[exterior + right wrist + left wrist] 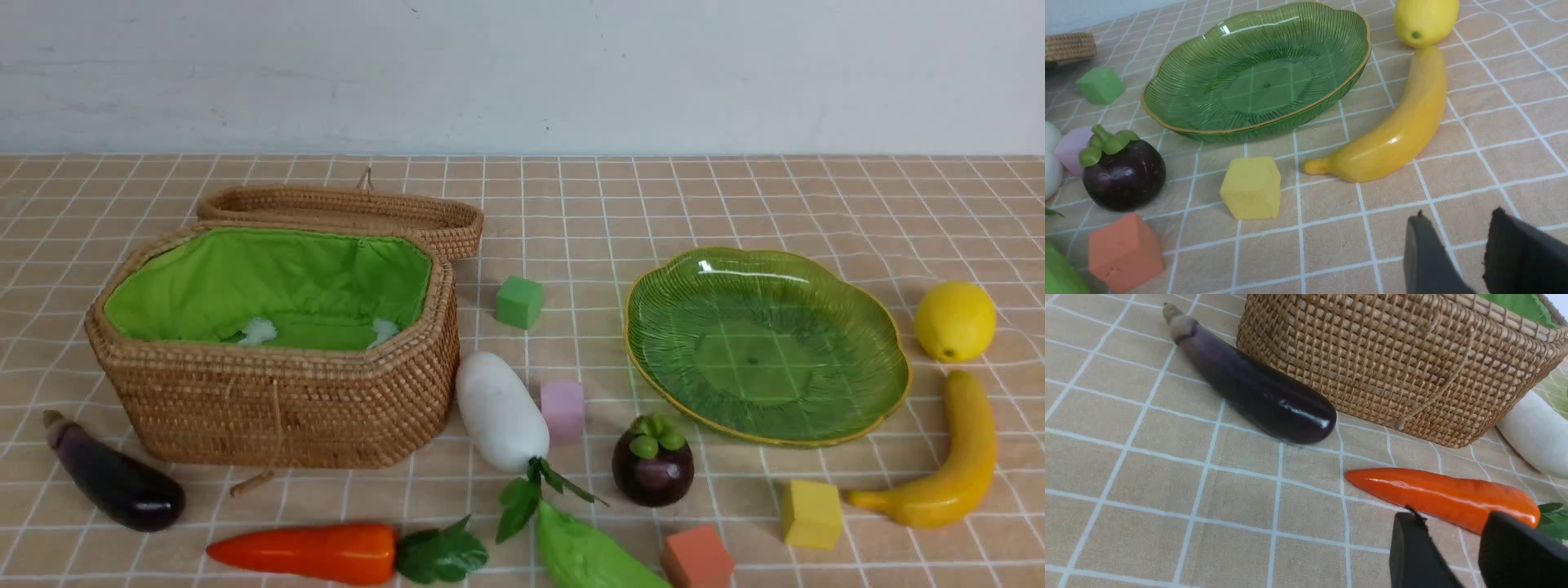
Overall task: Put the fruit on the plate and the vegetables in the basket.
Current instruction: Use the left arm to grab an eggplant and put it into the left basket
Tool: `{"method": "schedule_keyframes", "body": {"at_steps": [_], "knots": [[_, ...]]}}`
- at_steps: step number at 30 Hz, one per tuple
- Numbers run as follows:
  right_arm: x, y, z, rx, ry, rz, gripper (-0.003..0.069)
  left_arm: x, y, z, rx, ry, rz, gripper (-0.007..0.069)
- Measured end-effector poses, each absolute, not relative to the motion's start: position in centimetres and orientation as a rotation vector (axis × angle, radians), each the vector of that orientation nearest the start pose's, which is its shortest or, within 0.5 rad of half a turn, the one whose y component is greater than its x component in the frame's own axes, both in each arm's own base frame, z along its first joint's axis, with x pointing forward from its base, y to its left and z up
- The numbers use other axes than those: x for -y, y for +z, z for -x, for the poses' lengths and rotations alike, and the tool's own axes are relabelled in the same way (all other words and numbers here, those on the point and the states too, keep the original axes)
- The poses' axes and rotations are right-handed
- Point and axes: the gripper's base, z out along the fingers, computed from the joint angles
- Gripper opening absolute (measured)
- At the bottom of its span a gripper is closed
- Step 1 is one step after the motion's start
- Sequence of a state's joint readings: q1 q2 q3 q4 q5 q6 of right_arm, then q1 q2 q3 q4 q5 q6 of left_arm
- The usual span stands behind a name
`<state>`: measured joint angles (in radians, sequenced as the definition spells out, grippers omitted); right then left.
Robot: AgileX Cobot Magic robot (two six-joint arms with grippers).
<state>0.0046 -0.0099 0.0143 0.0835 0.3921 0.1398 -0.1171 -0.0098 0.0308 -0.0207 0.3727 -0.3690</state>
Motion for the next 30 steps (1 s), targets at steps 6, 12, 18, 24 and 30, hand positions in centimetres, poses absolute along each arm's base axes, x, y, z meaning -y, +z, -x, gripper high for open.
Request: {"method": "schedule_keyframes", "body": {"at_steps": [6, 12, 18, 24, 30], "knots": [[-0.3, 17.4, -5.2, -1.874, 0.182, -0.178, 0.0242, 0.7, 17.0, -5.2, -1.869, -0.355, 0.250, 0.0239], [-0.3, 17.4, -5.2, -1.874, 0.182, -0.178, 0.0242, 0.9, 17.7, -5.4, -1.794, -0.429, 0.285, 0.0239], [-0.3, 17.4, -5.2, -1.874, 0.182, -0.178, 0.0242, 1.1, 19.2, -5.6, -1.614, -0.650, 0.440, 0.0239], [-0.3, 17.5, -5.2, -1.863, 0.181, -0.177, 0.0242, 0.7, 20.3, -5.6, -1.444, -0.803, 0.587, 0.0234], [-0.6, 18.1, -5.5, -1.744, 0.369, -0.337, 0.0242, 1.5, 23.4, -4.8, -1.511, -0.846, 0.498, 0.0029]]}}
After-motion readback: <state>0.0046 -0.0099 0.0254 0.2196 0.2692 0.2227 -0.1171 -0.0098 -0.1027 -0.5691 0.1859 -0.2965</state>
